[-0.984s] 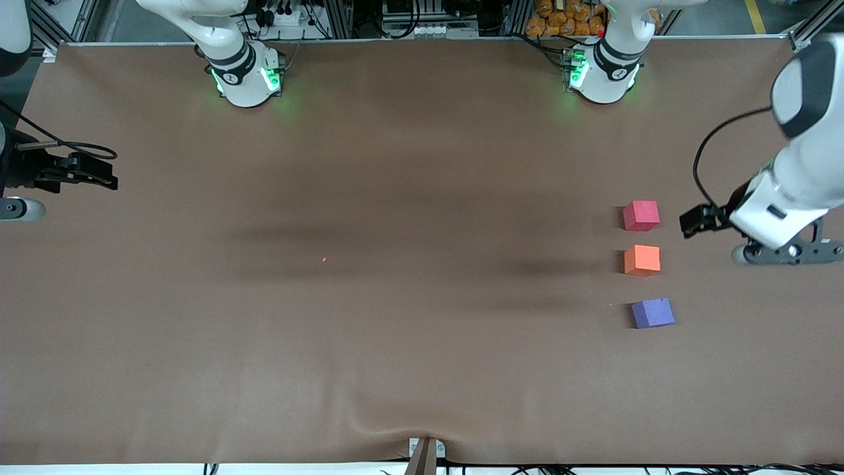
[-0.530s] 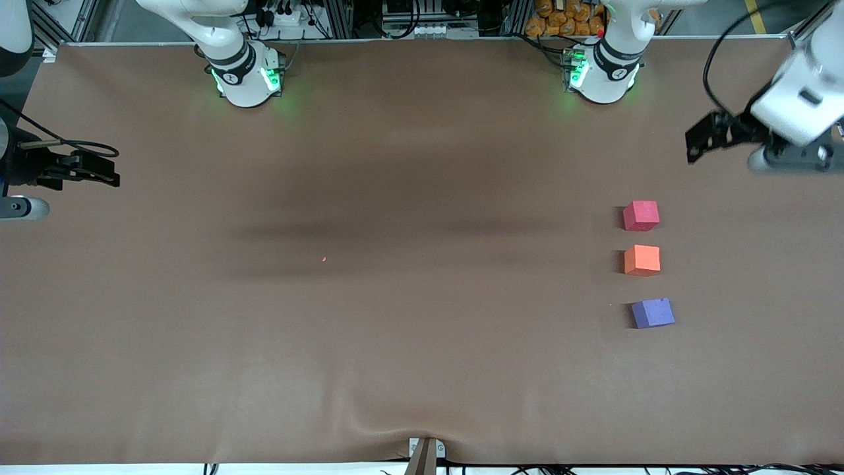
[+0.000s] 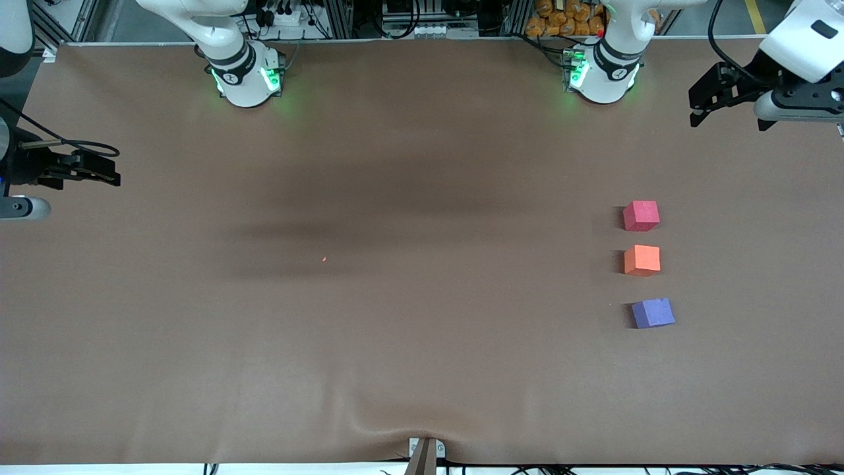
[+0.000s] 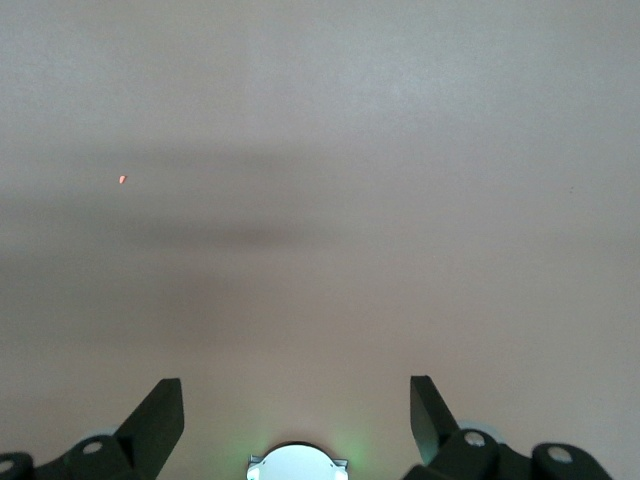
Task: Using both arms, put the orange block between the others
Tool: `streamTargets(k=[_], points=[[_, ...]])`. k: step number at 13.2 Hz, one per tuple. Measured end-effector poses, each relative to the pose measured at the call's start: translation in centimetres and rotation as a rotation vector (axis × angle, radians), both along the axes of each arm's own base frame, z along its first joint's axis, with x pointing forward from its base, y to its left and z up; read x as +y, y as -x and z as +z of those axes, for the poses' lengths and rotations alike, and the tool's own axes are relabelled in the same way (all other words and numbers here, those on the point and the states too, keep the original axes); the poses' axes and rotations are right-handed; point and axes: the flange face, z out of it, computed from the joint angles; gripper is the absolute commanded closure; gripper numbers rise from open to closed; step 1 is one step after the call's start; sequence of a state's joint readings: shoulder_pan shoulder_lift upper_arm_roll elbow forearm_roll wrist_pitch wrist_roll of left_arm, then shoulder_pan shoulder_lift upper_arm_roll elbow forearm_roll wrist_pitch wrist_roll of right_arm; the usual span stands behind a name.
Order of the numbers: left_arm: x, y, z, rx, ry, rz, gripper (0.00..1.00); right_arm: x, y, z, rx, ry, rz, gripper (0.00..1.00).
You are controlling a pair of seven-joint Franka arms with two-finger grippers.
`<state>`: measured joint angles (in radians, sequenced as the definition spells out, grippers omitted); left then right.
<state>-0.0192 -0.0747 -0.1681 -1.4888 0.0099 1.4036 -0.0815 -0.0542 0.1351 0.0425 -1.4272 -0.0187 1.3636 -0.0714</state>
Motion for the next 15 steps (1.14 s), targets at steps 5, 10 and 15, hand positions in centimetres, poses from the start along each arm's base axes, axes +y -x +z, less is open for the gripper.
streamTargets(k=[5, 10, 15], points=[[1.0, -1.2, -1.5, 0.033, 0.012, -0.110, 0.00, 0.4, 0.0, 0.3, -0.007, -0.002, 0.007, 0.00], [0.9, -1.7, -2.3, 0.048, 0.011, -0.063, 0.00, 0.5, 0.0, 1.6, -0.036, -0.009, 0.007, 0.00], [1.0, -2.0, -2.7, 0.056, 0.011, -0.051, 0.00, 0.5, 0.0, 1.9, -0.043, -0.059, -0.003, 0.00]])
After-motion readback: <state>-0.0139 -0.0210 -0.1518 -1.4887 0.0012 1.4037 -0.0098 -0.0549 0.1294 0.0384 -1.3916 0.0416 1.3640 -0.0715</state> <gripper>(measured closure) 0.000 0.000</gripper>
